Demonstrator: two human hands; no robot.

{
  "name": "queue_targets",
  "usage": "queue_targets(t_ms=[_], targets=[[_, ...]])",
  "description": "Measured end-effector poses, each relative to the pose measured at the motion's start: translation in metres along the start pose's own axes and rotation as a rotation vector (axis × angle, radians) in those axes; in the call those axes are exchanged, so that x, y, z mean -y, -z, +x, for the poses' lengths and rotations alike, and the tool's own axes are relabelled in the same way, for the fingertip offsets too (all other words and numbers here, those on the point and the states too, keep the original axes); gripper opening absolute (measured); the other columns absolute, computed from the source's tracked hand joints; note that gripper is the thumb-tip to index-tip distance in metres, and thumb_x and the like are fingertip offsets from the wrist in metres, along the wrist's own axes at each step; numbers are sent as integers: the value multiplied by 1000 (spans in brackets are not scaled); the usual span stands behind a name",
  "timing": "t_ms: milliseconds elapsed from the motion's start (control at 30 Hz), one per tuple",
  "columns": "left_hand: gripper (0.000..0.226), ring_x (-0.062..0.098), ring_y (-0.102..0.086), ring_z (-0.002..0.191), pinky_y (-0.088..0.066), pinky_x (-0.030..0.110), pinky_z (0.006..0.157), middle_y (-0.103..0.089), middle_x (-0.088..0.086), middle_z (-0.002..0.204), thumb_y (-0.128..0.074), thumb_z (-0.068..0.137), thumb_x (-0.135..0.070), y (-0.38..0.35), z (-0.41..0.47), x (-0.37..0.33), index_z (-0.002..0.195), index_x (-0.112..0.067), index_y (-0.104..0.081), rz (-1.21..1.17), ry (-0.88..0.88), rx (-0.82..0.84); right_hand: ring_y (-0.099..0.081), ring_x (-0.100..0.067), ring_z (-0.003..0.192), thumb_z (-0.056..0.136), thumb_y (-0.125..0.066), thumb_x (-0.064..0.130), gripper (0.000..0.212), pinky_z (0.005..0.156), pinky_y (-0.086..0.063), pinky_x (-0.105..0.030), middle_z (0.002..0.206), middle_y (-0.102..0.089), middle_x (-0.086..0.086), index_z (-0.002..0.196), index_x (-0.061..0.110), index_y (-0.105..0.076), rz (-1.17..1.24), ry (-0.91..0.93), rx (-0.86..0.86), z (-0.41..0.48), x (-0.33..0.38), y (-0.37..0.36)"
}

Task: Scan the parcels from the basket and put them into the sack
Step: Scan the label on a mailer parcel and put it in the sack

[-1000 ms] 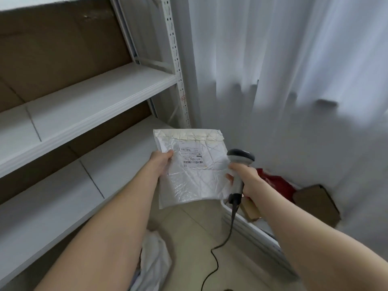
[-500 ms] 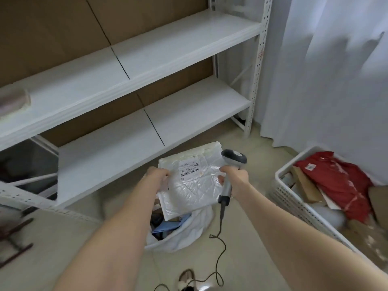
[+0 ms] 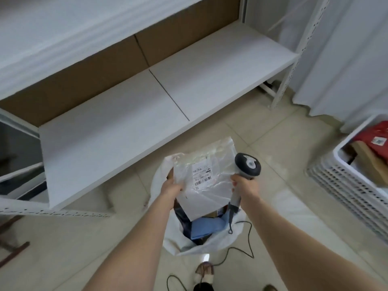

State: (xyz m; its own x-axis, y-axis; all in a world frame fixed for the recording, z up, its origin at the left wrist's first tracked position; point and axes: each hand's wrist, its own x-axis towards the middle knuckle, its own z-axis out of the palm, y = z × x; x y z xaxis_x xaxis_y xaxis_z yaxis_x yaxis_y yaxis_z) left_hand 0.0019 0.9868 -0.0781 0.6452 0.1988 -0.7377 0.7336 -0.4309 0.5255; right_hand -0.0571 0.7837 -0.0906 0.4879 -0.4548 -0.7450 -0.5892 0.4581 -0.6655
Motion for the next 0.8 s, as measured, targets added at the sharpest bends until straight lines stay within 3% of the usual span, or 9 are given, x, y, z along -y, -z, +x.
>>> queue_targets(t_ms=[67,167,267,400,467,567,633,700,800], targets=[[37,31,-59,103,-46,27,70,-61,15,116,-58,88,-6,-3,36,23,125,-7,-60,110,9,18,-46,-23,63,79,-67,1,24,68,-39,-36,63,-49,-8,63,12,-53,-80,-3,-30,23,-26,-20],[36,33,-39,124,-43,28,91,-51,15,129,-46,89,-15,-5,82,57,120,-19,-64,351,47,-38,-54,-27,73,79,-70,8,12,73,-43,-37,67,-56,-8,74,11,-59,-245,5,-48,54,-68,-46],[42,30,-37,123,-40,29,92,-43,14,136,-46,90,-18,-11,120,88,129,-26,-56,420,85,-43,-58,-30,85,80,-72,15,17,78,-49,-38,85,-64,-11,93,10,-63,-408,14,-54,76,-103,-64],[49,30,-56,109,-47,30,76,-47,15,130,-58,88,-22,-19,147,115,131,0,-50,371,178,-62,-55,-28,82,82,-71,15,19,73,-43,-33,85,-61,-11,97,9,-62,-509,27,-61,92,-130,-72],[43,33,-60,104,-49,34,74,-51,18,128,-58,88,-17,-15,152,124,125,4,-54,282,169,-194,-55,-27,82,82,-70,14,22,72,-43,-33,87,-61,-11,102,7,-62,-541,-9,-24,96,-141,-74],[32,34,-56,111,-44,35,89,-53,16,128,-50,88,-2,4,147,132,118,-5,-63,135,30,-492,-58,-27,86,84,-67,8,19,73,-46,-33,91,-60,-11,102,3,-62,-636,-121,129,94,-161,-89],[33,33,-58,101,-43,34,78,-50,11,126,-47,89,-2,17,141,133,115,-13,-63,114,-46,-621,-59,-24,95,89,-62,5,24,77,-47,-32,98,-58,-8,113,1,-61,-680,-175,213,91,-175,-102],[35,32,-60,95,-44,35,75,-47,5,130,-46,90,-4,25,140,136,119,-18,-59,222,-70,-596,-56,-20,92,88,-64,9,34,77,-47,-30,101,-57,-6,121,2,-60,-684,-199,257,91,-183,-112],[39,32,-55,110,-44,35,89,-39,11,138,-46,91,-7,29,149,142,129,-11,-52,409,144,-340,-53,-21,89,89,-66,18,40,77,-46,-30,101,-58,-9,123,-1,-60,-668,-230,212,93,-187,-111]])
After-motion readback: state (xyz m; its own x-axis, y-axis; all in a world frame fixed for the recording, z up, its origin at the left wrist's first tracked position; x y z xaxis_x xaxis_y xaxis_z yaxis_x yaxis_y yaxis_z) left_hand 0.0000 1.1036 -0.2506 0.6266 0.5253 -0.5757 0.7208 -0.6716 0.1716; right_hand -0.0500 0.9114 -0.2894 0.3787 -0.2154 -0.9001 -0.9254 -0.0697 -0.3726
